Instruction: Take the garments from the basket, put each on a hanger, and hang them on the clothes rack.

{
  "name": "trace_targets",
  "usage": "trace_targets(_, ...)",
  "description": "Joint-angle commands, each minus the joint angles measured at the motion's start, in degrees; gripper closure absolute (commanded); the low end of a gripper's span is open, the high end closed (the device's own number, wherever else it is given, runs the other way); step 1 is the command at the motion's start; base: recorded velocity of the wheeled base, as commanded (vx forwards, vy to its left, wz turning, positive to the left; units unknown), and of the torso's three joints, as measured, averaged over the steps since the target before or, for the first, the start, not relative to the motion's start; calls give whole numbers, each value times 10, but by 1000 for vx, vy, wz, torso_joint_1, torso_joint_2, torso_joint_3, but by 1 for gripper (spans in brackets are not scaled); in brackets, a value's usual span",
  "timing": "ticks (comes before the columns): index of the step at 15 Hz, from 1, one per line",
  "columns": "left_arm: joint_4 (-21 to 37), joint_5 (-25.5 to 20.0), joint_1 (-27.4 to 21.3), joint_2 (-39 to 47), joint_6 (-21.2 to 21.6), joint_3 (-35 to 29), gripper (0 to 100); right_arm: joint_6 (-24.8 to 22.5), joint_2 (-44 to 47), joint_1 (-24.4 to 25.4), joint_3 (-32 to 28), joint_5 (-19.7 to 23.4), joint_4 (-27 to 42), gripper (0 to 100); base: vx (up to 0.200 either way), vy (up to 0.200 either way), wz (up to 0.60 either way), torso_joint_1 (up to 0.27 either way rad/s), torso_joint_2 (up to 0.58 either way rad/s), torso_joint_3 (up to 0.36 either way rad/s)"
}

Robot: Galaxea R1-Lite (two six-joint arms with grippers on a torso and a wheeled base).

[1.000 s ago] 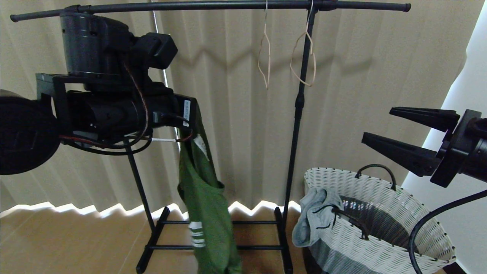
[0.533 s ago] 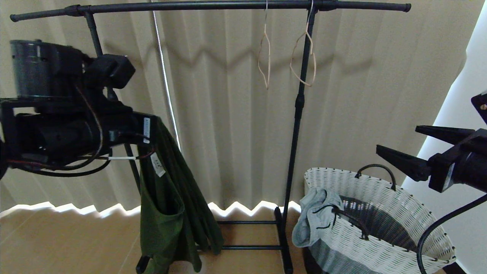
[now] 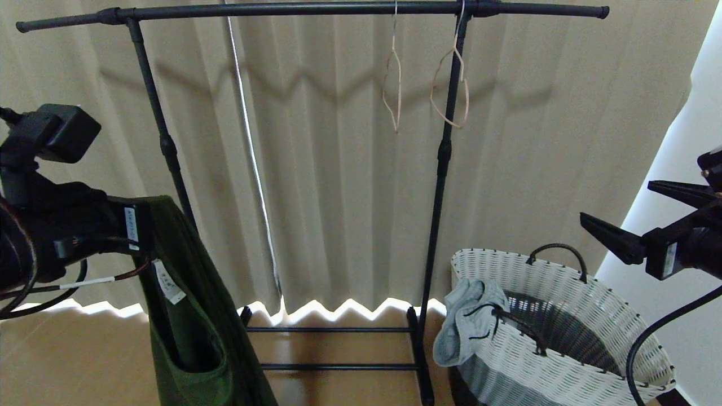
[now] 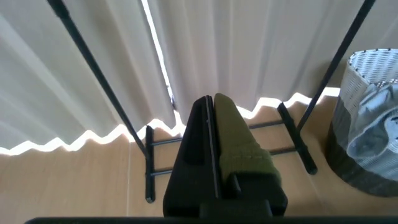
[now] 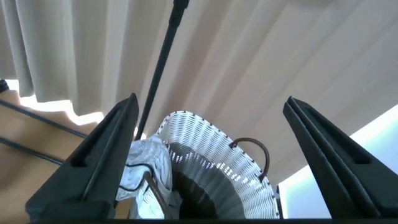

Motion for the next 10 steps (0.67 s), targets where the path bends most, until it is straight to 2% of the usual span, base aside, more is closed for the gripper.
trace_targets(1, 0, 0, -14, -31, 0, 26, 100, 1, 17, -4, 2, 0, -2, 0, 0, 0, 0, 0, 0, 0)
trace_targets(3, 0, 1, -43, -39, -2, 54, 100, 0, 23, -12, 8, 0, -2, 0, 0, 0, 0, 0, 0, 0)
trace_targets(5, 0, 1, -45, -44, -2, 60, 100, -2, 22, -13, 12, -3, -2, 0, 0, 0, 0, 0, 0, 0)
trace_targets(6, 0, 1, -46, -46, -2, 60, 100, -17, 20, -21, 22, -12, -2, 0, 0, 0, 0, 0, 0, 0)
trace_targets(7, 0, 1, -46, -50, -2, 61, 100, -60, 18, -46, 40, -35, -4, 0, 0, 0, 0, 0, 0, 0)
trace_targets(8, 0, 1, -46, -53, -2, 62, 100, -79, 15, -59, 49, -38, -11, 0, 0, 0, 0, 0, 0, 0)
trace_targets(10, 0, 0, -49, -62, -2, 62, 100, -92, 21, -76, 82, -35, -85, 0, 0, 0, 0, 0, 0, 0)
